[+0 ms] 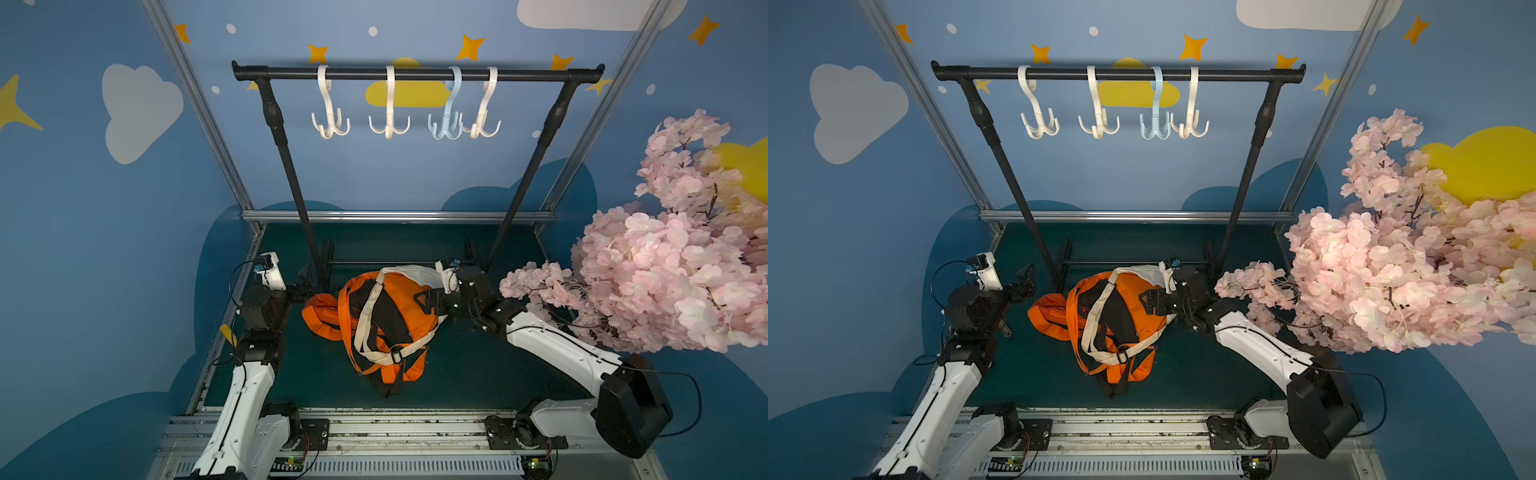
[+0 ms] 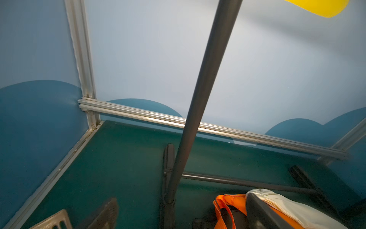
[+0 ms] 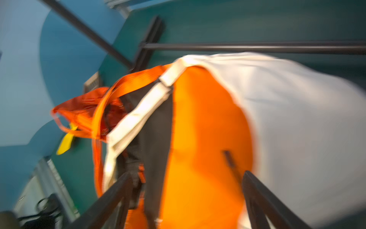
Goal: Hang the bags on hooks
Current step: Pick up the bag from the bag.
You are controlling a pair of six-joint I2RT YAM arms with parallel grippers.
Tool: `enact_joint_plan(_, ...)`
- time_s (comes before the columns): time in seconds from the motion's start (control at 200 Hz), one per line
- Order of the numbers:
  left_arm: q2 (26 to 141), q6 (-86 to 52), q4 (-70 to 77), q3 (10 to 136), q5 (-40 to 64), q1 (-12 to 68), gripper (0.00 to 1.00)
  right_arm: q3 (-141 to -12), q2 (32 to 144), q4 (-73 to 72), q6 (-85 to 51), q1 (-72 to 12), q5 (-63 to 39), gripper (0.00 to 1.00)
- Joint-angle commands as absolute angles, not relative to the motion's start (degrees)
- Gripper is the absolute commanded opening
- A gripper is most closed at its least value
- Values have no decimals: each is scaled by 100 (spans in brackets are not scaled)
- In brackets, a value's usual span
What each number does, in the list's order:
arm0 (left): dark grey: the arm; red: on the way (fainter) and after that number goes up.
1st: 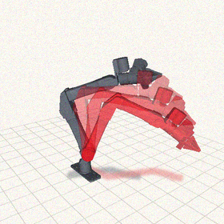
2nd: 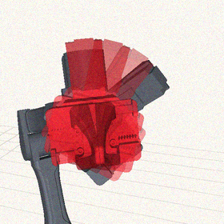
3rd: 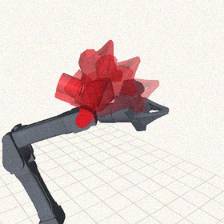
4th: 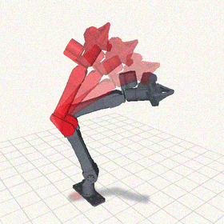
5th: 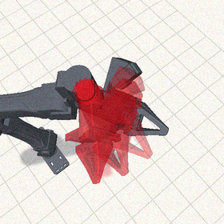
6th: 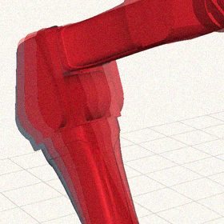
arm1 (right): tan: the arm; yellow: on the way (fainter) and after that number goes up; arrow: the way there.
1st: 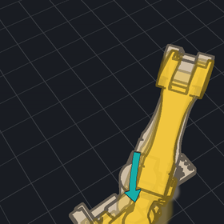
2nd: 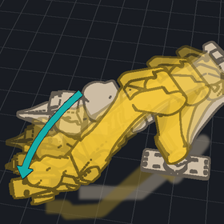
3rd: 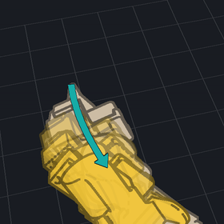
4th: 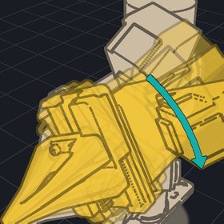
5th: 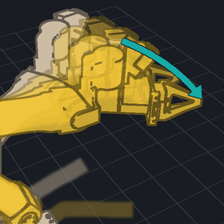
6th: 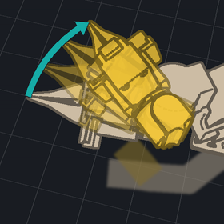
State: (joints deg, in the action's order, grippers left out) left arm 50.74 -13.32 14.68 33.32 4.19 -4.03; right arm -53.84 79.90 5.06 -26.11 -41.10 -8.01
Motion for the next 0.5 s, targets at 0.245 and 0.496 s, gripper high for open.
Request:
enact_joint_plan(0.245,5719,-1625,2237,3556,1146,-497,100,-7460,10458,1155,-3729,-5123,-1398,77)
enact_joint_plan(0.496,5656,-1695,2248,3544,1257,-535,100,-8260,11526,1450,-4022,-5186,-1460,64)
